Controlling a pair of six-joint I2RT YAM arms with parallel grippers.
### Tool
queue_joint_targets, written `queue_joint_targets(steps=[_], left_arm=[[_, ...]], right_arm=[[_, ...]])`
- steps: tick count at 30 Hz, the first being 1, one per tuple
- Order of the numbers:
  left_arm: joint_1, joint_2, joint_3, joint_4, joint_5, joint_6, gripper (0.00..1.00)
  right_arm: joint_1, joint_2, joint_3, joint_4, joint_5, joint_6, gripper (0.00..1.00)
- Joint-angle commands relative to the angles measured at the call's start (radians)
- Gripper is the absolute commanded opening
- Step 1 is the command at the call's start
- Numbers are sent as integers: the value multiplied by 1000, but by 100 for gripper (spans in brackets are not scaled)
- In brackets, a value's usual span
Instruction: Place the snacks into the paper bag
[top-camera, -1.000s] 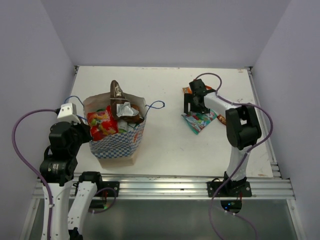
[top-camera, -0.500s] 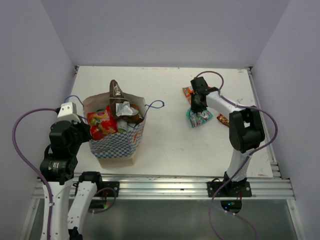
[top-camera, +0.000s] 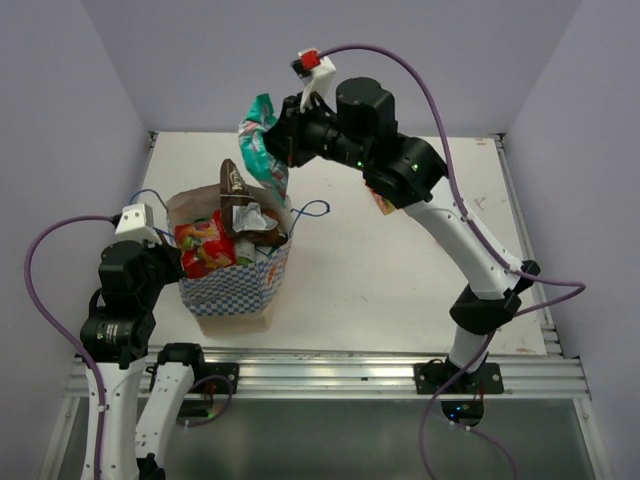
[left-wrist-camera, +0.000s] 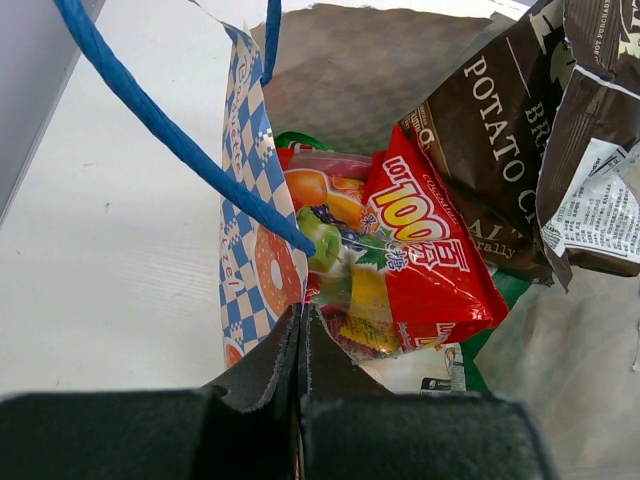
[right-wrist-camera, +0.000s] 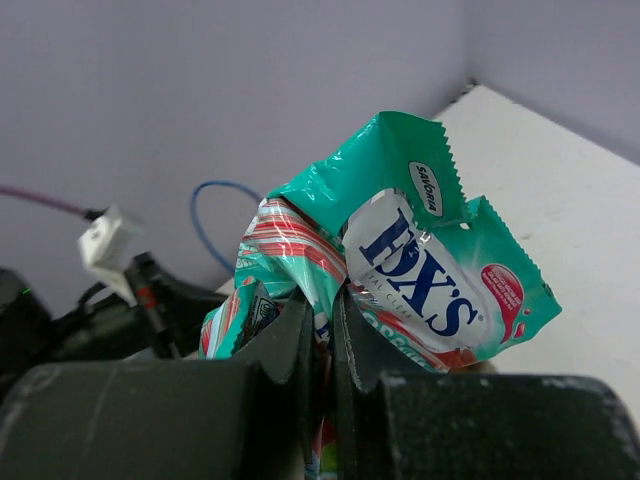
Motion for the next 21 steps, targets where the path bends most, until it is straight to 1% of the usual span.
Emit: queue_joint_targets(steps=[1,5,8,12,14,17,21], left_arm=[[-8,5,0,72,33,-8,0],[-8,-6,1,58,27,-10,0],[-8,-14,1,49,24,-13,0],[-8,-20,7,41,26,-15,0],[-8,-24,9,35,23,-15,0],[-8,-35,15,20,15,-15,0],[-8,-46,7,18,13,-22,0]], right_arm=[[55,89,13,-74,-128,49,0],[188,132,-79,-60,-154,56,0],[254,189,-131,-26,-162,40,0],[284,319,-72,-42,-159,34,0],[294,385,-3,-75,-130,16,0],[304,411,36,-121,-75,-13,0],[307,378,-32,-108,-3,-29,0]])
